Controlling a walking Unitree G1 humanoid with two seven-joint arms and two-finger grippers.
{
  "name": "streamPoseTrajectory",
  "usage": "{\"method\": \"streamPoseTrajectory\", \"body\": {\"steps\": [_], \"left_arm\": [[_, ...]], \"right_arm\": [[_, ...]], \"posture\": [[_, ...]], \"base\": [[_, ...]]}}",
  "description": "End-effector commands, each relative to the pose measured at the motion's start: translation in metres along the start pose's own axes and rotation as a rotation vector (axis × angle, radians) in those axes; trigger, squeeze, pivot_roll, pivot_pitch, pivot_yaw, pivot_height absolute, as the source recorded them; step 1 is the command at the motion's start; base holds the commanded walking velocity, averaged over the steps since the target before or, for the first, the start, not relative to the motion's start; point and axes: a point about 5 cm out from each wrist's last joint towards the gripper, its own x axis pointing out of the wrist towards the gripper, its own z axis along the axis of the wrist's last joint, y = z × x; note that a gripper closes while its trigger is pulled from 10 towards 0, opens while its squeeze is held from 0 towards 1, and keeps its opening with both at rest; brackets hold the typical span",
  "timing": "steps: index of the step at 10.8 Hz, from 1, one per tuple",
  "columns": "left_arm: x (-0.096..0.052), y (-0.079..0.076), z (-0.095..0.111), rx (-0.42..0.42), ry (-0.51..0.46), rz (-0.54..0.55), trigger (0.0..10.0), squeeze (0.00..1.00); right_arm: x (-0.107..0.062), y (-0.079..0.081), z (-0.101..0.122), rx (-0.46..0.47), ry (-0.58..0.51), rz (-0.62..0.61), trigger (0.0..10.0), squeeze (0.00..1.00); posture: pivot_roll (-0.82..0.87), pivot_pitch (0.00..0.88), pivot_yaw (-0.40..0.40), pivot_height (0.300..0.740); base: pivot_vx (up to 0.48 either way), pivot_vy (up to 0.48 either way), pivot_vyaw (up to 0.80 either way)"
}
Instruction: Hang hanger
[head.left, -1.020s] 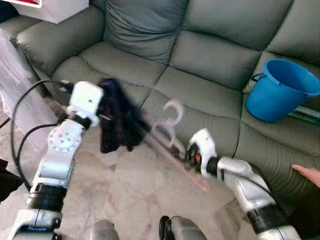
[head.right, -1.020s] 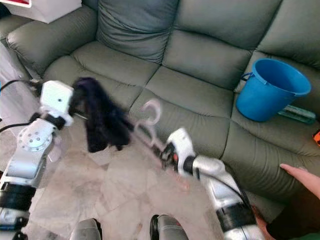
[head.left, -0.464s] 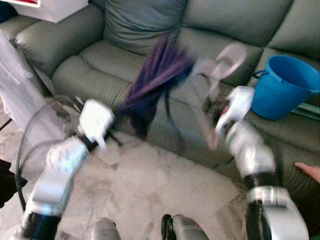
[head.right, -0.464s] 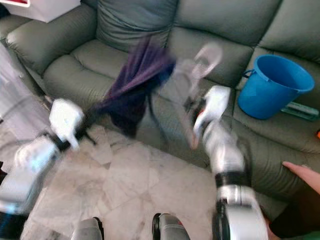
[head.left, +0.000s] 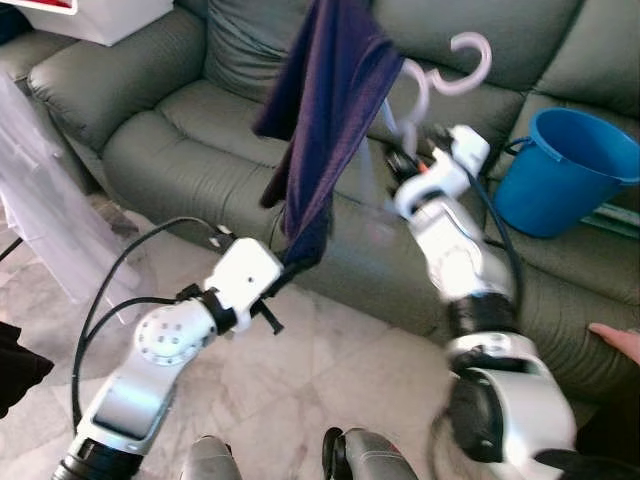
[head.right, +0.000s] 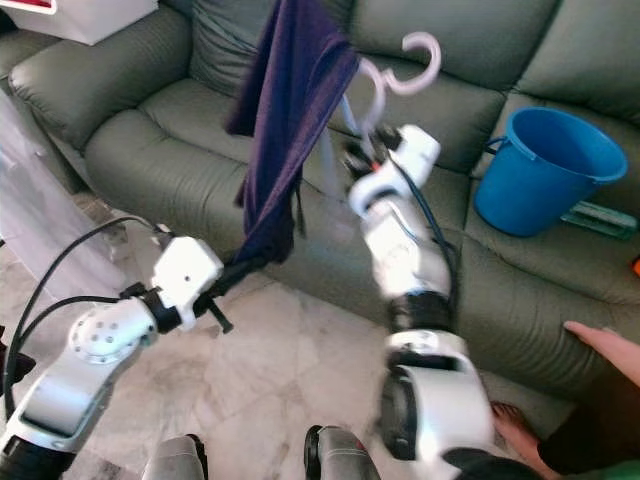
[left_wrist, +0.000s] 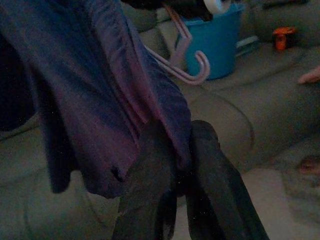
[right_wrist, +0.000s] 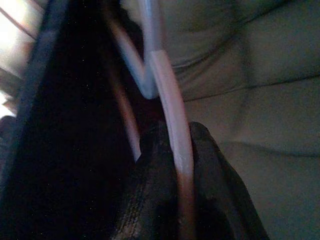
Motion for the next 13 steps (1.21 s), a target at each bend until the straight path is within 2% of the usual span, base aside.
{"method": "streamPoseTrajectory", "body": {"steps": [1, 2, 3, 4, 5, 6, 7, 8, 9, 10, 12, 13], "left_arm": [[-0.002, -0.009, -0.016, -0.042, 0.079, -0.035, 10.0, 0.00], [0.000, -0.010, -0.015, -0.041, 0.090, -0.056, 10.0, 0.00], [-0.001, -0.018, -0.018, -0.047, 0.112, -0.101, 10.0, 0.00], [-0.003, -0.028, -0.023, -0.044, 0.152, -0.146, 10.0, 0.00], [-0.005, -0.033, -0.025, -0.065, 0.168, -0.164, 10.0, 0.00], [-0.005, -0.034, -0.025, -0.069, 0.176, -0.167, 10.0, 0.00], [-0.006, -0.034, -0.026, -0.068, 0.186, -0.175, 10.0, 0.00], [-0.007, -0.035, -0.027, -0.088, 0.194, -0.183, 10.0, 0.69], [-0.006, -0.037, -0.026, -0.119, 0.189, -0.202, 10.0, 1.00], [-0.005, -0.037, -0.026, -0.112, 0.188, -0.198, 10.0, 1.00], [0.000, -0.036, -0.028, -0.067, 0.192, -0.206, 10.0, 1.00], [0.000, -0.036, -0.029, -0.061, 0.194, -0.202, 10.0, 1.00]], "right_arm": [[0.001, 0.012, 0.048, 0.070, -0.196, 0.014, 10.0, 0.00], [0.003, 0.009, 0.053, 0.176, -0.251, -0.069, 10.0, 0.00], [0.007, -0.001, 0.066, 0.322, -0.321, -0.191, 10.0, 0.00], [0.011, 0.007, 0.082, 0.327, -0.366, -0.166, 10.0, 0.00], [0.013, 0.015, 0.092, 0.257, -0.388, -0.126, 10.0, 0.00], [0.014, 0.024, 0.096, 0.100, -0.391, -0.081, 10.0, 0.00], [0.015, 0.037, 0.088, -0.194, -0.372, -0.012, 10.0, 0.00], [0.015, 0.039, 0.080, -0.249, -0.361, 0.005, 10.0, 0.00], [0.010, 0.042, 0.064, -0.364, -0.344, 0.062, 10.0, 0.00], [0.007, 0.044, 0.058, -0.388, -0.338, 0.083, 10.0, 0.00], [-0.002, 0.046, 0.045, -0.544, -0.336, 0.166, 10.0, 0.00], [-0.006, 0.042, 0.039, -0.578, -0.325, 0.180, 10.0, 0.00]], "posture": [[-0.03, 0.120, -0.081, 0.740], [-0.03, 0.122, -0.080, 0.740], [-0.03, 0.123, -0.079, 0.740], [-0.03, 0.126, -0.080, 0.740], [-0.03, 0.129, -0.085, 0.740], [-0.03, 0.129, -0.087, 0.740], [-0.03, 0.131, -0.088, 0.740], [-0.03, 0.131, -0.088, 0.740], [-0.03, 0.131, -0.088, 0.740], [-0.03, 0.133, -0.085, 0.740], [-0.04, 0.128, -0.083, 0.740], [-0.04, 0.127, -0.082, 0.740]], "base": [[0.000, 0.000, 0.00], [0.000, 0.000, 0.00], [0.000, 0.000, 0.00], [0.000, 0.000, 0.00], [0.000, 0.000, 0.00], [0.000, 0.000, 0.00], [0.000, 0.000, 0.00], [0.000, 0.000, 0.00], [0.000, 0.000, 0.00], [0.000, 0.000, 0.00], [0.000, 0.000, 0.00], [0.000, 0.000, 0.00]]}}
